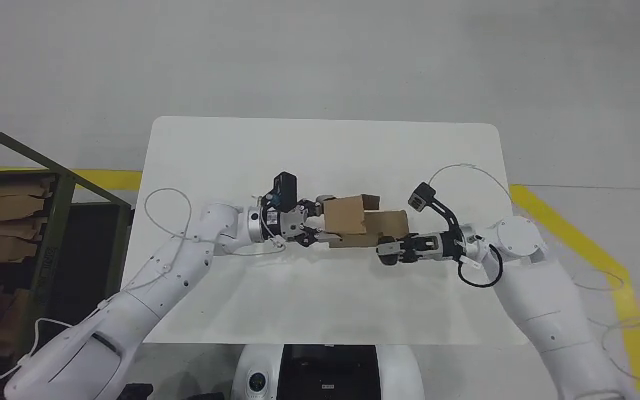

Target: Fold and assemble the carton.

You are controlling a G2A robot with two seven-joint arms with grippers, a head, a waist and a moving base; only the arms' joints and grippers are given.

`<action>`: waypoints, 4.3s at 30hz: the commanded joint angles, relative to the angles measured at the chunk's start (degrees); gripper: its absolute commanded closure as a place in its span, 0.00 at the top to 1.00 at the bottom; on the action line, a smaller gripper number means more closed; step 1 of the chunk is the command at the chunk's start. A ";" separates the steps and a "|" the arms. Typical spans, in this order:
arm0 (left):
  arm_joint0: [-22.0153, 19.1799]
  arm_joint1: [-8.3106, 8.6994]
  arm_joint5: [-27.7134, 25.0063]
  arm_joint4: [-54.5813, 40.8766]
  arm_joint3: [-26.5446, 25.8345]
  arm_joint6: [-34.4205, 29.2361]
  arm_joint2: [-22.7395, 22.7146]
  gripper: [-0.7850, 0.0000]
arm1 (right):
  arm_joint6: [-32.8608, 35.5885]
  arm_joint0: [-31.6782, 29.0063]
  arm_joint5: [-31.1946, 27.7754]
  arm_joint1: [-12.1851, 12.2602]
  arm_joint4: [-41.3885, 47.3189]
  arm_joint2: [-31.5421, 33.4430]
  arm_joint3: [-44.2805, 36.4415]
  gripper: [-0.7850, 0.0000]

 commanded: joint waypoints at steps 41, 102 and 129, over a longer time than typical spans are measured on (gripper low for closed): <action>0.68 0.10 -2.33 0.51 -0.92 1.30 0.98 0.63 | -1.69 13.42 -0.93 -1.11 -2.40 -3.50 12.75 0.00; 1.02 1.07 -2.33 1.65 -1.39 4.96 0.20 0.68 | -1.02 9.61 6.24 -0.44 -4.33 -8.61 0.09 0.00; 1.03 1.59 -2.33 2.86 -1.51 7.46 0.16 0.65 | -1.12 0.59 7.59 2.86 -0.39 2.10 8.87 0.00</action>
